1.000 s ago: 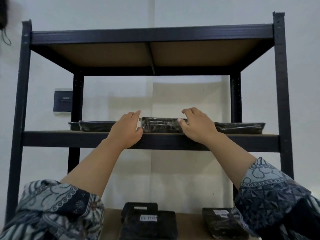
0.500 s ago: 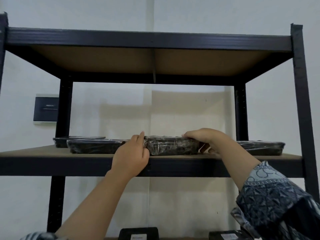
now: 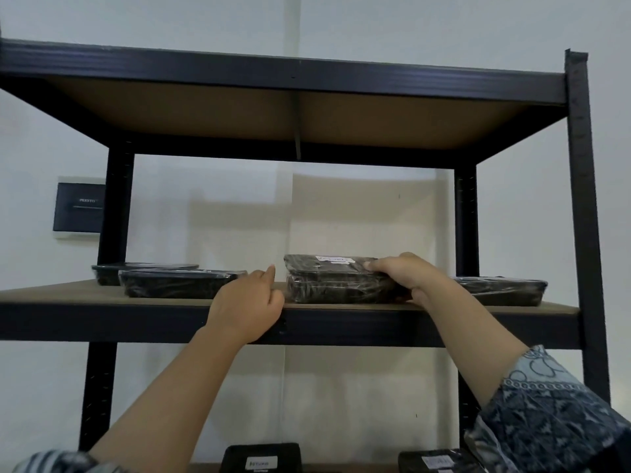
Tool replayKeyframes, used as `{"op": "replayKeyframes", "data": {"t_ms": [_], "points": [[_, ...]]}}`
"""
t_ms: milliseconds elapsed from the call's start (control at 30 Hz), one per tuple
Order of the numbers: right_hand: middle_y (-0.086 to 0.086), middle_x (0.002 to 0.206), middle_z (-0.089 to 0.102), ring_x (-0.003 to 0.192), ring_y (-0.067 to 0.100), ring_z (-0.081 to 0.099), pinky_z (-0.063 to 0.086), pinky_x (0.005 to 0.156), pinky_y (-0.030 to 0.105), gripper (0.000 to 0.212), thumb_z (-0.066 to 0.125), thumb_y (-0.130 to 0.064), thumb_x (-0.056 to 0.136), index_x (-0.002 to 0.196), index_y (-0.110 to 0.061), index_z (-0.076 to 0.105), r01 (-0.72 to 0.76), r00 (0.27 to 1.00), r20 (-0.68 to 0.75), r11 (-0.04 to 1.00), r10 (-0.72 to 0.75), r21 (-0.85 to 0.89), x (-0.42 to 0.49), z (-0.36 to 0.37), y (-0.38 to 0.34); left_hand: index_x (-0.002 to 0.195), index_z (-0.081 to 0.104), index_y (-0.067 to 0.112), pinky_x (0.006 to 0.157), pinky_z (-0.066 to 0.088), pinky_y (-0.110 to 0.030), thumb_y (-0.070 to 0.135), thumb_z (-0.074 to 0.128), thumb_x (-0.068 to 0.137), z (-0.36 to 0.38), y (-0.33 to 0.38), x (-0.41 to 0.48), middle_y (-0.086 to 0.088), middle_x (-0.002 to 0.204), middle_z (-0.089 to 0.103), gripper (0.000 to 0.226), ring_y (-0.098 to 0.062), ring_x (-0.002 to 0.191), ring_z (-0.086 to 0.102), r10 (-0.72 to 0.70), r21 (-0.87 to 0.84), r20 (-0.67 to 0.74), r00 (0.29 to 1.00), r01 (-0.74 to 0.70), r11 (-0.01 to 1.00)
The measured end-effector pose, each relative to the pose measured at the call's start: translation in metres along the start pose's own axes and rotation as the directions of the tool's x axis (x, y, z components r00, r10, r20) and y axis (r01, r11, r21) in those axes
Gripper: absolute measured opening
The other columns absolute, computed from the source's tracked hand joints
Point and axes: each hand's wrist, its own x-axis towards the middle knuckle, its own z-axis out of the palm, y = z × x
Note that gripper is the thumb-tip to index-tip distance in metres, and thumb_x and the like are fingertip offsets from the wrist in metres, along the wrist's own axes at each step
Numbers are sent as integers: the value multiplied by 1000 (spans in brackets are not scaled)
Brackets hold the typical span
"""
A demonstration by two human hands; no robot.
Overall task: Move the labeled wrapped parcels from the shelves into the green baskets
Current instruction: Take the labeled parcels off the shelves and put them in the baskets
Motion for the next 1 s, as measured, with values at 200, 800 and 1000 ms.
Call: {"op": "replayKeyframes", "data": {"t_ms": [200,800,1000], "points": [[12,123,56,114,30,54,44,100,41,67,76,-35,77,125,-1,46,52,997,-50,997,-50,50,-7,-10,10,84,65,20,63,44,-30,35,28,95,2,-3,0,1,80,65,42,-14,71,57,47,11,4,999,-47,999],[-2,109,58,98,11,59,47,87,24,76,73,-8,80,135,-24,23,393,918,-10,902,-397,178,-33,-14,35,68,58,7,56,36,-31,29,29,94,-9,3,-3,-7,63,56,44,-20,61,53,-10,31,137,991,6,1000],[-7,127,49,117,13,51,39,104,31,82,69,-13,85,144,-35,17,513,858,-52,854,-511,91,-42,-9,39,65,58,9,56,35,-31,27,31,94,-7,8,-7,-5,64,56,43,-19,60,52,5,21,31,1000,-6,1000]]}}
